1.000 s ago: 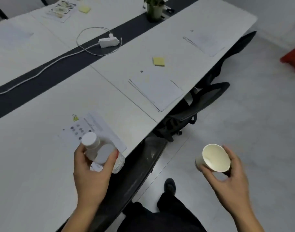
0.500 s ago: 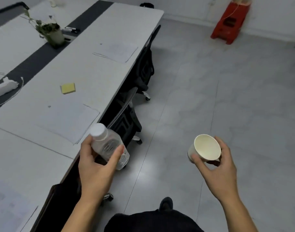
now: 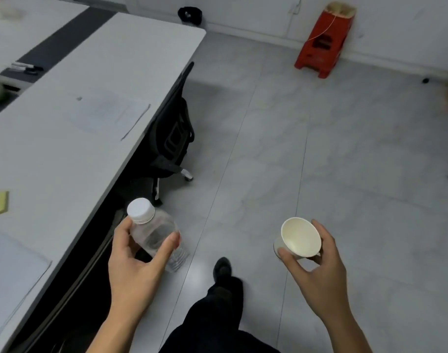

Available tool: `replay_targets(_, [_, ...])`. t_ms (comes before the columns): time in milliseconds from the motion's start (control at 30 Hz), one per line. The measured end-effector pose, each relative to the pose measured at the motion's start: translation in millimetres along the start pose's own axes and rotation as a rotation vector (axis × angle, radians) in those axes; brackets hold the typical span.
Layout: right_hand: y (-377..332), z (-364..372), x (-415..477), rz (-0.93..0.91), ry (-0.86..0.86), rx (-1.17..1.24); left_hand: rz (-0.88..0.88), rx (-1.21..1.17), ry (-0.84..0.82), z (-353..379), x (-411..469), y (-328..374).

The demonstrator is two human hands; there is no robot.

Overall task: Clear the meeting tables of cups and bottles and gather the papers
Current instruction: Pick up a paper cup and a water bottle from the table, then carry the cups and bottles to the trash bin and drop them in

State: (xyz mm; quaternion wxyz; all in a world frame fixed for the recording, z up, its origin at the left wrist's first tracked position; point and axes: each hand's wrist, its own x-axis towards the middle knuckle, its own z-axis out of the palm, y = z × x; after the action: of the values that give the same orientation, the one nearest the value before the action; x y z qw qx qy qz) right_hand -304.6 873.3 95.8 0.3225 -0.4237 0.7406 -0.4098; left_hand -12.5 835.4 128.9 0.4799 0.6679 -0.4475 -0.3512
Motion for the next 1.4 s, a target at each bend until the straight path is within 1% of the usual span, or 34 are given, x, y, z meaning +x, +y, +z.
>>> replay_targets(100, [-18, -11, 89, -0.008, 0.012, -0.045, 0.020, -0.003, -0.055, 67, 72, 30])
replay_targets(167, [-36, -21, 146, -0.016, 0.058, -0.035, 0.071, -0.003, -0.097, 112, 124, 59])
replay_targets(267, [-54, -35, 227, 0.023, 0.096, 0.005, 0.164, 0.022, -0.189, 178, 193, 101])
replay_targets(333, [-58, -41, 280, 0.038, 0.132, 0.034, 0.208, 0.024, -0.229, 222, 236, 122])
replay_targets(467, [-47, -45, 401, 0.082, 0.195, 0.077, 0.210, 0.027, -0.272, 318, 320, 140])
replay_targets(533, [-44, -47, 474, 0.079, 0.201, 0.098, 0.214, 0.040, -0.253, 368, 362, 146])
replay_targets(633, [-59, -53, 582, 0.061, 0.138, 0.114, 0.189, 0.064, -0.202, 429, 419, 166])
replay_targets(767, [-108, -54, 717, -0.029, 0.041, 0.077, 0.151, 0.049, -0.111, 484, 495, 205])
replay_targets(867, [-142, -38, 804, -0.076, -0.034, 0.051, 0.109, 0.012, -0.018, 513, 552, 226])
replay_targets(1000, [-167, 3, 917, -0.112, -0.142, 0.020, 0.043, -0.019, 0.103, 556, 638, 226])
replay_targets(1167, [-206, 74, 1065, -0.170, -0.187, -0.024, -0.021, -0.074, 0.159, 607, 780, 218])
replay_targets(1300, [-265, 117, 1173, -0.214, -0.198, -0.016, -0.014, -0.060, 0.198, 636, 905, 254])
replay_targets(1400, [-302, 144, 1244, -0.224, -0.199, -0.006, 0.011, -0.045, 0.198, 654, 993, 280])
